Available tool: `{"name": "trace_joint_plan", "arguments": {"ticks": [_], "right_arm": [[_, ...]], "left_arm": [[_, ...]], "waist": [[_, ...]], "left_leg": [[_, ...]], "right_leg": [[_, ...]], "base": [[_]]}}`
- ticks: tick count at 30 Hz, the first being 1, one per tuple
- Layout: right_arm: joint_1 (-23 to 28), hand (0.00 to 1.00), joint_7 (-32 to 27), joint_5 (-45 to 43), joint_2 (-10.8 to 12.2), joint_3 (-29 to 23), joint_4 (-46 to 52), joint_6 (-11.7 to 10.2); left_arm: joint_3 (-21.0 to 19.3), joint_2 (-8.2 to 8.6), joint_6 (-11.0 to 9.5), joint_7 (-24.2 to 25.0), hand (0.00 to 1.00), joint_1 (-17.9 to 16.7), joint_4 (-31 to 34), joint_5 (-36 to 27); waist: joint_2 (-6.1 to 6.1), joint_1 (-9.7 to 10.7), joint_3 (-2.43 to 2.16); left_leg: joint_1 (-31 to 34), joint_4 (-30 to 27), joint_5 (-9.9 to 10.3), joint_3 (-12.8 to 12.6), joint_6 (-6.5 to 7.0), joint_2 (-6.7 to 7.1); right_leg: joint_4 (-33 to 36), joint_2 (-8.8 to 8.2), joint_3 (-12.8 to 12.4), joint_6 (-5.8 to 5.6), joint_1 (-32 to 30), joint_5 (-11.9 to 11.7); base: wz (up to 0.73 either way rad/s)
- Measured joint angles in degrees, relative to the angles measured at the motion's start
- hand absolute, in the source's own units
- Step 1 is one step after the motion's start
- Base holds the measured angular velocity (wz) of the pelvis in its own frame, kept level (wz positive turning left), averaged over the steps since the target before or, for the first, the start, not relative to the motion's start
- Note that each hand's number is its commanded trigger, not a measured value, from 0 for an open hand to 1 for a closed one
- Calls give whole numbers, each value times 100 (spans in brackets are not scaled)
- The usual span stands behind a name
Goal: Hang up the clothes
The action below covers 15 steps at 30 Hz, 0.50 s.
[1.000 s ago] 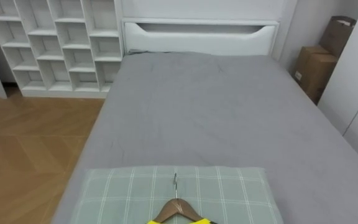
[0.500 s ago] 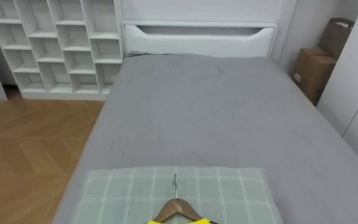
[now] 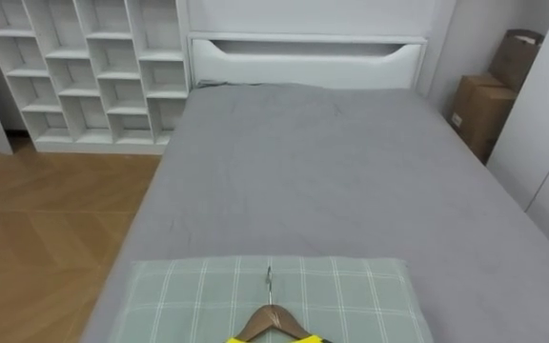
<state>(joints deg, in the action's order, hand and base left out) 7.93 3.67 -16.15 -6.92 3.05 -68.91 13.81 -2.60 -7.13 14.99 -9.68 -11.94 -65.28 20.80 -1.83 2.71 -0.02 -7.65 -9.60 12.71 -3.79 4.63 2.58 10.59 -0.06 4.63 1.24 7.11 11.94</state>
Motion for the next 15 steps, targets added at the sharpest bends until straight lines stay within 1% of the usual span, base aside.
{"name": "trace_joint_plan", "arguments": {"ticks": [5, 9, 11, 13, 15], "right_arm": [[-1, 0, -114, 13, -2, -5, -33, -2], [2, 0, -229, 16, -3, -4, -43, -6], [1, 0, -248, 60, -4, -6, -93, -9], [2, 0, -265, 116, -4, -4, -129, -7], [-3, 0, -290, 206, -4, -2, -176, -5]], "left_arm": [[-308, 5, -5, -274, 0, -18, -8, -7], [-417, 9, -42, -599, 0, -20, -10, -59], [-470, 9, -54, -670, 0, -13, -10, -115], [-540, 13, -86, -794, 0, -8, -9, -143], [-629, 11, -129, -1018, 0, -9, -5, -275]], "waist": [[39, -18, -9], [79, -76, -14], [76, -103, 0], [87, -123, -2], [102, -138, 4]], "left_leg": [[-14, 1, 0, 6, 0, 0], [-40, 14, 0, 6, 0, 0], [-83, 45, 1, 14, -1, -1], [-109, 84, 2, 23, -1, 0], [-103, 83, 2, 45, -1, 4]], "right_leg": [[-2, 1, 10, 0, 27, 0], [-2, 2, 10, 0, 45, 0], [-11, 5, 13, 1, 88, 1], [-12, 6, 13, 5, 105, 4], [-11, 6, 24, 7, 104, 5]], "base": [[0], [0], [0], [0], [2]]}}
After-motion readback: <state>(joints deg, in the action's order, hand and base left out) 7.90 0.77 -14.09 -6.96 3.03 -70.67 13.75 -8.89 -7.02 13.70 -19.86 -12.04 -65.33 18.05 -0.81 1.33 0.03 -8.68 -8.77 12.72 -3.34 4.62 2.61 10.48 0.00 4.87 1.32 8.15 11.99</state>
